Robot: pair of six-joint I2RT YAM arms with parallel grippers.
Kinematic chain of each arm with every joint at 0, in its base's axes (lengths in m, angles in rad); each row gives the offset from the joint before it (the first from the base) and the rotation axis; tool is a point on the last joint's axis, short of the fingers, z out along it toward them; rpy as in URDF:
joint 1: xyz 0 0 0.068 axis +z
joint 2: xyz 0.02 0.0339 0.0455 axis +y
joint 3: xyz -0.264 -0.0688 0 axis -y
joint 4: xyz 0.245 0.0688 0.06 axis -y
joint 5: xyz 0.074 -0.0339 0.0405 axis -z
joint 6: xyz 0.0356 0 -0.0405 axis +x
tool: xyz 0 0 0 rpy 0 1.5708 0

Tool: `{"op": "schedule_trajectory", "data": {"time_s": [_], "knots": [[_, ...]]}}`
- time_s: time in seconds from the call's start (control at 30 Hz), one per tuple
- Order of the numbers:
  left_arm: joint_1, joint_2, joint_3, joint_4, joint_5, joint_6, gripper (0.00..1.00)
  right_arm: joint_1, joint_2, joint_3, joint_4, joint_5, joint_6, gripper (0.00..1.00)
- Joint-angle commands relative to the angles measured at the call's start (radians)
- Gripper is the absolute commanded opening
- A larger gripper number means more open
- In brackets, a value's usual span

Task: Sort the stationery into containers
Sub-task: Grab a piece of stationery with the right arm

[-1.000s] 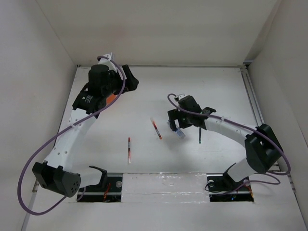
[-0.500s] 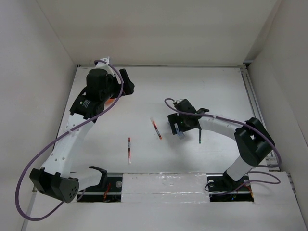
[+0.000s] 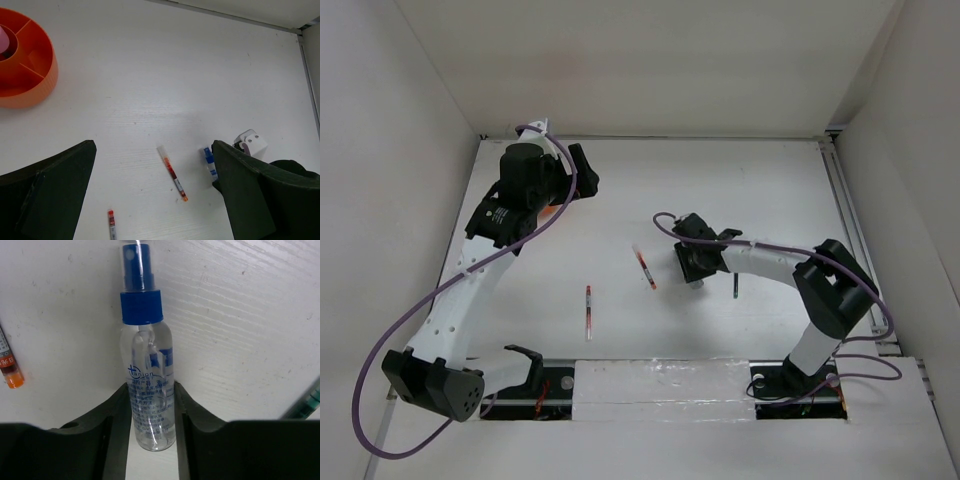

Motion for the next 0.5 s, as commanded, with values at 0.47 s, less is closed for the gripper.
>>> {"op": "schedule_trajectory", "data": {"time_s": [0.47], "knots": [[0.003,-0.033,-0.101,0.225,0.483,-0.052,1.0,0.007,-0.336,-0.008,0.303,-0.249,0.052,0.0]]}}
